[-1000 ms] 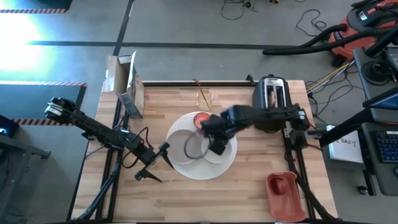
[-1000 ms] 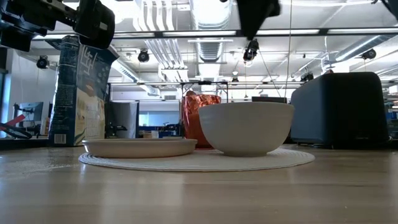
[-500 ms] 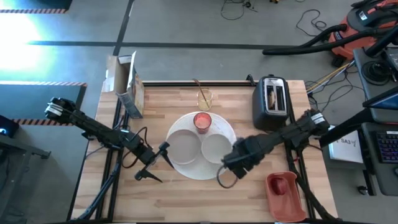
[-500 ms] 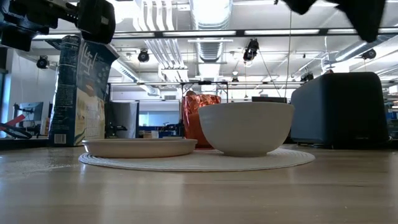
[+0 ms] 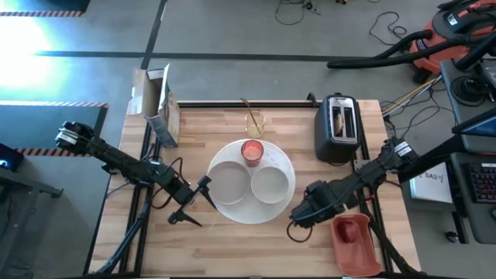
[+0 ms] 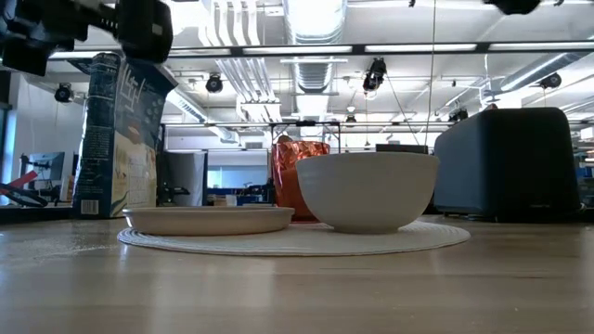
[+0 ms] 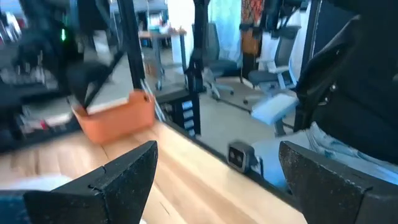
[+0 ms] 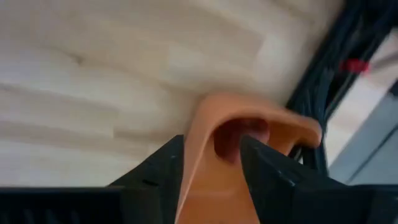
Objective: Arrange a breakfast setting
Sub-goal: Pour the cereal from the cereal box into the white bowl
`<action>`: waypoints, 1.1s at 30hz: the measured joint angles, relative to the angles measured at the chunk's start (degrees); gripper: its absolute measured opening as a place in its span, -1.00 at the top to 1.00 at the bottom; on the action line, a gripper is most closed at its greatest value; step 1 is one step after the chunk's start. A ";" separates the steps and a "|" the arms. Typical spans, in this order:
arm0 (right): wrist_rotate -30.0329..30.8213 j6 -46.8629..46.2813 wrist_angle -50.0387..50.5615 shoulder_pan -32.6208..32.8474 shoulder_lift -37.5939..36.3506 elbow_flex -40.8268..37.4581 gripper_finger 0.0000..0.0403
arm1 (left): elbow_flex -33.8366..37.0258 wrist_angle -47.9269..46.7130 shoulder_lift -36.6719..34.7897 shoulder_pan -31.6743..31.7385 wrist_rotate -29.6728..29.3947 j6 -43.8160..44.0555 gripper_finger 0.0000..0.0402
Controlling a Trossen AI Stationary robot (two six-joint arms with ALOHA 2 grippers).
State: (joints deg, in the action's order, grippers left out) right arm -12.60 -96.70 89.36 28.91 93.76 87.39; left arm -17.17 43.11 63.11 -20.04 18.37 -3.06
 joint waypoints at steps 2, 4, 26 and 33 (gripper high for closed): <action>-2.15 -3.13 -0.11 0.92 0.00 0.02 0.19 | 0.00 -2.47 0.02 0.01 0.02 0.69 -0.58; -3.64 -6.09 -0.27 1.95 0.00 0.04 0.12 | 0.00 -3.54 0.00 0.07 0.03 0.80 -0.58; 4.59 -3.78 0.34 5.70 0.02 0.09 -0.04 | 0.00 0.19 -1.01 1.50 3.67 6.62 -0.58; 9.43 0.17 0.55 5.57 0.02 0.09 -0.04 | 0.00 2.35 -0.67 1.59 4.50 9.06 -0.58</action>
State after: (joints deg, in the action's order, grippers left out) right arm -3.18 -96.53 89.91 34.48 93.78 87.48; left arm -17.17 45.46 62.44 -18.46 22.87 6.00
